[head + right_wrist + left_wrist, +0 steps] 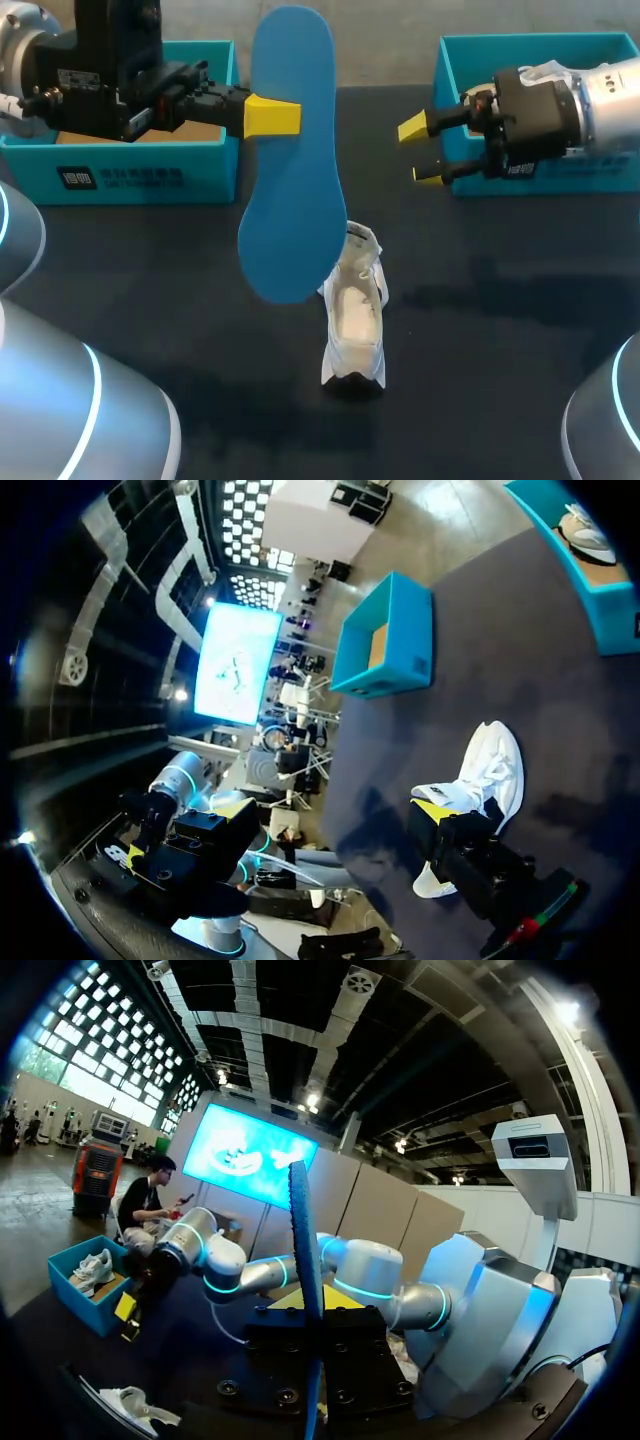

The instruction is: Take the shoe out of the shoebox, open the shoe tongue, remove and reinsert the insole, then place the shoe into the shoebox

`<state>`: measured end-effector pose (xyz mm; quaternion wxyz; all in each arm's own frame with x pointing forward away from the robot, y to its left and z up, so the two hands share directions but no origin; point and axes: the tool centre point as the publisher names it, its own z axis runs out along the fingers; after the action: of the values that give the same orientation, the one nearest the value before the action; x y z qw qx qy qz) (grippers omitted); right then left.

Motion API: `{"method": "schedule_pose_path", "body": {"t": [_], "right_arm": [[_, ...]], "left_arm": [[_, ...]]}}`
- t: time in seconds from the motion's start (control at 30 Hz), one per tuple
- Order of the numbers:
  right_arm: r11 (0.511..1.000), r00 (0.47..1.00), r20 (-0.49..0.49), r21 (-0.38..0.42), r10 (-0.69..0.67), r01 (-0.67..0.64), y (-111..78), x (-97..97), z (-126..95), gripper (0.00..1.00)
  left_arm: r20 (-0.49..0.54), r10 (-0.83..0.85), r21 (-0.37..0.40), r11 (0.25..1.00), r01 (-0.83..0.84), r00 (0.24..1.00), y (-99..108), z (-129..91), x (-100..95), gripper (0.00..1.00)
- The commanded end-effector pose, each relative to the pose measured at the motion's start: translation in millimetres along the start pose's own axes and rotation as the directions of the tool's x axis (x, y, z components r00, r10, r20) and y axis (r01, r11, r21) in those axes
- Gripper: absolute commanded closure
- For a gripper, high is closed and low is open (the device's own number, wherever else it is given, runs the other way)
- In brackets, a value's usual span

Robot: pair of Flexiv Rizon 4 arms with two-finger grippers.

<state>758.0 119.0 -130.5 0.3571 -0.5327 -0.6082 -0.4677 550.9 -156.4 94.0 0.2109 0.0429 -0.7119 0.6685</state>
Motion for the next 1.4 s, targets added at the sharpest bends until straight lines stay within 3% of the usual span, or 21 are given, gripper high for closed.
{"method": "schedule_pose_path", "body": {"t": [0.03,0.17,0.43,0.53,0.63,0.73,0.83,0.9,0.93,1.0,1.03,1.07,1.4], "right_arm": [[1.0,1.0,-0.025,-0.011,0.018,-0.018,-4.8,2.4,-2.9,0.0],[1.0,0.997,-0.075,0.005,0.025,-0.024,-6.6,6.1,-5.2,0.0],[1.0,0.997,-0.075,0.005,0.025,-0.024,-6.6,6.1,-5.2,0.0],[1.0,0.997,-0.075,0.005,0.025,-0.024,-6.6,6.1,-5.2,0.0],[1.0,0.997,-0.075,0.005,0.025,-0.024,-6.6,6.1,-5.2,0.0],[1.0,0.997,-0.075,0.005,0.025,-0.024,-6.6,6.1,-5.2,0.0],[1.0,0.997,-0.075,0.005,0.025,-0.024,-6.6,6.1,-5.2,0.0],[1.0,0.997,-0.075,0.005,0.025,-0.024,-6.6,6.1,-5.2,0.0],[1.0,0.997,-0.075,0.005,0.025,-0.024,-6.6,6.1,-5.2,0.0],[1.0,0.997,-0.075,0.005,0.025,-0.024,-6.6,6.1,-5.2,0.0],[1.0,0.997,-0.075,0.005,0.025,-0.024,-6.6,6.1,-5.2,0.0],[1.0,0.997,-0.075,0.005,0.025,-0.024,-6.6,6.1,-5.2,0.0],[1.0,0.997,-0.075,0.005,0.025,-0.024,-6.6,6.1,-5.2,0.0]], "left_arm": [[-0.002,-0.001,-0.003,1.0,0.001,1.0,-0.8,1.2,-1.3,1.0],[0.0,0.012,0.007,1.0,-0.012,1.0,-1.7,-0.7,-4.1,1.0],[0.069,0.114,-0.005,0.994,-0.113,0.991,-6.7,-13.2,-25.8,1.0],[0.105,0.184,-0.043,0.983,-0.18,0.977,-8.4,-16.2,-33.0,1.0],[0.094,0.238,-0.027,0.971,-0.236,0.967,-9.2,-19.0,-39.8,1.0],[0.087,0.371,-0.032,0.929,-0.369,0.925,-10.0,-21.6,-46.3,1.0],[0.097,0.561,-0.064,0.828,-0.558,0.822,-9.5,-24.4,-50.7,1.0],[0.107,0.594,-0.037,0.804,-0.594,0.797,-9.5,-25.9,-54.6,1.0],[0.116,0.65,-0.034,0.758,-0.651,0.751,-11.4,-27.8,-56.5,1.0],[0.128,0.736,-0.083,0.676,-0.733,0.664,-11.3,-28.9,-61.7,1.0],[0.108,0.8,-0.16,0.6,-0.784,0.59,-7.9,-28.2,-66.4,1.0],[0.089,0.814,-0.212,0.578,-0.788,0.573,-4.1,-26.9,-71.1,1.0],[0.089,0.814,-0.212,0.578,-0.788,0.573,-4.1,-26.9,-71.1,1.0]]}}
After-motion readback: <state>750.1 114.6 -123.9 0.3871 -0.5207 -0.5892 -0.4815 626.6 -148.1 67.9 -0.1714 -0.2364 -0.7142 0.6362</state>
